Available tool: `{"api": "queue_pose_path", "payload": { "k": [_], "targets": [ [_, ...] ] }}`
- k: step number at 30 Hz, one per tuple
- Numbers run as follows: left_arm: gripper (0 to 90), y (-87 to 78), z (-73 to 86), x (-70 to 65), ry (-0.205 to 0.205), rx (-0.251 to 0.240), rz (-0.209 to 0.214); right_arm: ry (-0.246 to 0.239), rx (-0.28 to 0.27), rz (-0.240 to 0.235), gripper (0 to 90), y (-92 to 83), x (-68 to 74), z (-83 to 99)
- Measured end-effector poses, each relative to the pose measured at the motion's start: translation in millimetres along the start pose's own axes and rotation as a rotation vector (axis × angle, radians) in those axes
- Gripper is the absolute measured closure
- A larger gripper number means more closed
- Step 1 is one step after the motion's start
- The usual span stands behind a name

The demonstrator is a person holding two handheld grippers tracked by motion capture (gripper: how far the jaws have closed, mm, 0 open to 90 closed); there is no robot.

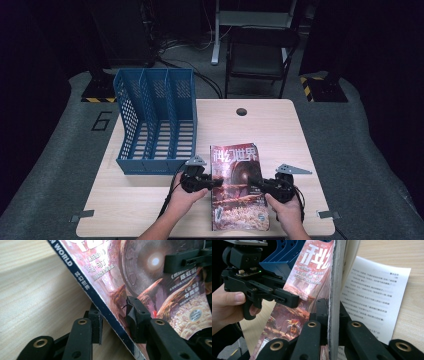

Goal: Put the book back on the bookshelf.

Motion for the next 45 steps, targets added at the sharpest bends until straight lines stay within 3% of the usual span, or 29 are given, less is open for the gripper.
{"api": "queue_pose_path", "payload": {
  "k": [10, 21, 25, 45],
  "targets": [
    [72.6, -8.3, -4.6, -7.6, 0.037, -0.013, -0.008, 0.007, 0.032, -0.005, 85.6, -1.6, -0.3, -4.3],
    [74.7, -13.8, -7.8, -13.6, 0.031, -0.033, -0.007, 0.003, 0.038, -0.012, 85.6, -3.6, 2.3, -9.2],
    [75.2, -17.4, -11.6, -16.3, 0.05, -0.029, -0.015, 0.0, 0.044, -0.01, 85.7, -4.4, 3.3, -10.7],
    [80.0, -32.0, -23.8, -28.9, 0.098, -0.071, -0.03, -0.064, 0.007, 0.005, 85.9, -13.3, 11.1, -22.5]
  ]
}}
Point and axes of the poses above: each handheld gripper's, and its own axes: y roughly forward along the jaws, z roughly out of its underside, x roughly to its left, the point moved 3 cm from there along y, roughly forward along the jaws, and after that the axes turned 14 degrees about z, right-handed, at the moved point
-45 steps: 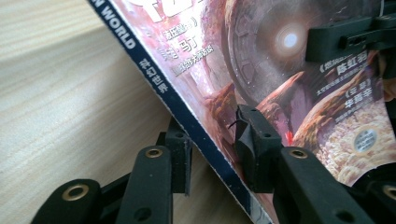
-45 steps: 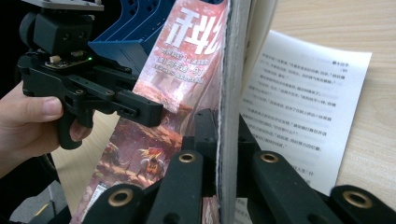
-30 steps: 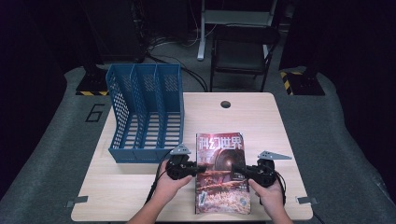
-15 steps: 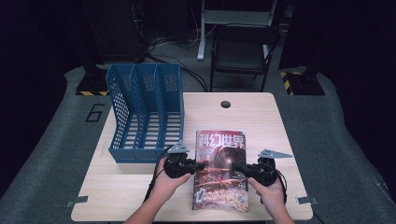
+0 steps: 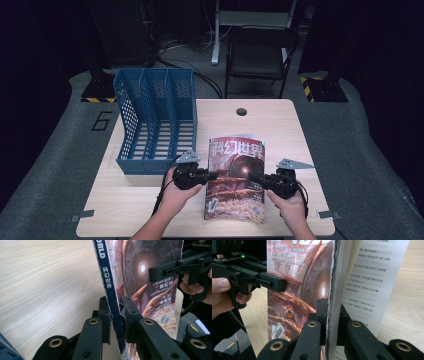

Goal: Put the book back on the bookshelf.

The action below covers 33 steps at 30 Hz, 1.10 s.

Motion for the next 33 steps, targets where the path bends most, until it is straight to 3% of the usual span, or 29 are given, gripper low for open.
{"api": "queue_pose_path", "payload": {
  "k": [18, 22, 33],
  "targets": [
    [81.0, -5.6, -8.3, -9.1, 0.05, 0.007, -0.001, -0.053, -0.067, 0.05, 86.1, -11.6, 6.4, -10.7],
    [81.1, -6.7, -10.3, -13.1, 0.081, 0.015, -0.021, -0.066, -0.083, 0.066, 86.1, -11.9, 7.9, -12.2],
    [83.0, -11.7, -14.1, -17.2, 0.116, -0.006, -0.069, -0.128, -0.113, 0.105, 85.9, -10.6, 11.6, -14.8]
  ]
}}
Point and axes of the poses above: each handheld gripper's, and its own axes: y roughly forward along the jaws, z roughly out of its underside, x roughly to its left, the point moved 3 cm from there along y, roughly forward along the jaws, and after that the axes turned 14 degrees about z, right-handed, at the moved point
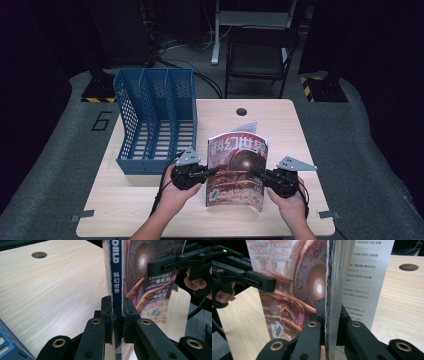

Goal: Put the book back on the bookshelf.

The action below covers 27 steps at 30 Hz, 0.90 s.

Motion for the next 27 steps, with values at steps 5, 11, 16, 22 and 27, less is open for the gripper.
{"api": "queue_pose_path", "payload": {
  "k": [5, 11, 16, 22, 27],
  "targets": [
    [83.4, -1.7, -0.7, -0.9, 0.01, -0.001, -0.008, -0.01, -0.013, 0.012, 85.9, 1.7, 2.6, -1.1],
    [83.6, -1.1, -1.8, -3.1, 0.013, -0.009, -0.01, -0.016, -0.024, 0.025, 86.0, 2.5, 4.0, -2.3],
    [83.5, -1.9, -1.9, -3.8, 0.053, 0.004, -0.033, -0.042, -0.045, 0.043, 85.9, 3.2, 5.8, -3.4],
    [83.5, -3.1, -1.0, -3.3, 0.065, 0.001, -0.047, -0.058, -0.062, 0.045, 85.9, 4.6, 7.1, -3.9],
    [83.5, -2.4, 1.8, -3.8, 0.059, -0.002, -0.046, -0.06, -0.064, 0.047, 85.8, 5.7, 6.7, -2.5]
  ]
}}
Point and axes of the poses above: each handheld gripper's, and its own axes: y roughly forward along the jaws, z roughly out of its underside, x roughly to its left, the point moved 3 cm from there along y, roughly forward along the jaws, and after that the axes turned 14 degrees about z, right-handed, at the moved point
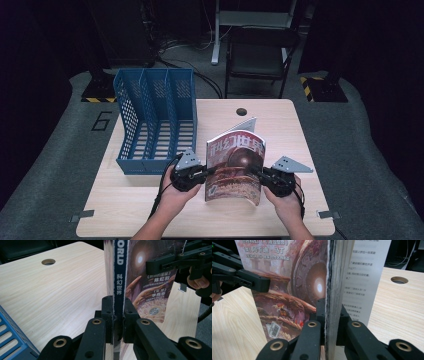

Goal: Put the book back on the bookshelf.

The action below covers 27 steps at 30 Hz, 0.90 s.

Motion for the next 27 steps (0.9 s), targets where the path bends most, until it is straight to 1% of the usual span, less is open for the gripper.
{"api": "queue_pose_path", "payload": {
  "k": [4, 5, 7, 8, 10, 11, 12, 13, 14, 15, 16, 17, 18, 19, 20, 22, 27],
  "targets": [
    [83.5, 0.0, 3.8, -0.9, -0.001, -0.015, -0.002, 0.0, 0.005, 0.0, 85.7, -0.3, 1.2, 2.0],
    [83.6, -0.5, 4.6, -1.4, 0.001, -0.018, -0.002, -0.002, -0.002, -0.006, 85.7, -0.3, 1.5, 2.2],
    [83.6, -1.0, 5.3, -2.0, -0.006, -0.015, 0.003, -0.005, -0.003, -0.01, 85.6, -0.5, 1.4, 2.5],
    [83.6, -1.7, 5.8, -1.9, -0.001, -0.011, 0.007, -0.006, 0.001, -0.011, 85.5, -0.9, 1.5, 3.0],
    [83.7, -2.2, 6.8, -2.6, -0.007, -0.013, 0.009, -0.004, 0.004, -0.017, 85.1, -1.4, 1.3, 3.6],
    [83.8, -2.5, 7.2, -3.0, -0.007, -0.014, 0.009, 0.005, 0.006, -0.018, 84.4, -1.9, 1.5, 4.5],
    [83.8, -3.3, 7.9, -3.6, -0.005, -0.012, 0.014, 0.0, 0.003, -0.022, 83.9, -2.1, 0.8, 4.7],
    [83.7, -3.3, 7.9, -3.6, -0.005, -0.012, 0.014, 0.006, -0.001, -0.025, 83.4, -2.3, 0.7, 5.0],
    [83.7, -4.1, 8.1, -3.4, 0.006, -0.005, 0.016, 0.01, 0.001, -0.024, 82.6, -3.0, 0.4, 5.4],
    [83.7, -4.5, 8.7, -4.5, 0.0, -0.004, 0.02, 0.015, 0.002, -0.025, 82.0, -3.4, 0.3, 5.8],
    [83.7, -4.5, 8.7, -4.5, 0.0, -0.004, 0.02, 0.015, 0.002, -0.025, 82.0, -3.4, 0.3, 5.8],
    [83.7, -4.5, 9.0, -5.1, 0.0, -0.008, 0.021, 0.03, 0.0, -0.034, 80.5, -4.5, -0.1, 6.7],
    [83.7, -4.5, 9.0, -5.1, 0.0, -0.008, 0.021, 0.03, 0.0, -0.034, 80.5, -4.5, -0.1, 6.7],
    [83.7, -5.0, 9.5, -5.6, 0.003, -0.008, 0.024, 0.04, 0.001, -0.041, 78.1, -5.4, -0.9, 7.6],
    [83.7, -5.0, 9.5, -5.6, 0.003, -0.008, 0.024, 0.04, 0.001, -0.041, 78.1, -5.4, -0.9, 7.6],
    [83.7, -6.7, 10.4, -6.4, 0.008, -0.002, 0.034, 0.05, 0.01, -0.047, 74.8, -6.9, -2.6, 9.2],
    [83.6, -7.5, 11.1, -7.8, 0.008, 0.003, 0.048, 0.058, 0.035, -0.05, 71.5, -7.9, -3.8, 13.2]
  ]
}}
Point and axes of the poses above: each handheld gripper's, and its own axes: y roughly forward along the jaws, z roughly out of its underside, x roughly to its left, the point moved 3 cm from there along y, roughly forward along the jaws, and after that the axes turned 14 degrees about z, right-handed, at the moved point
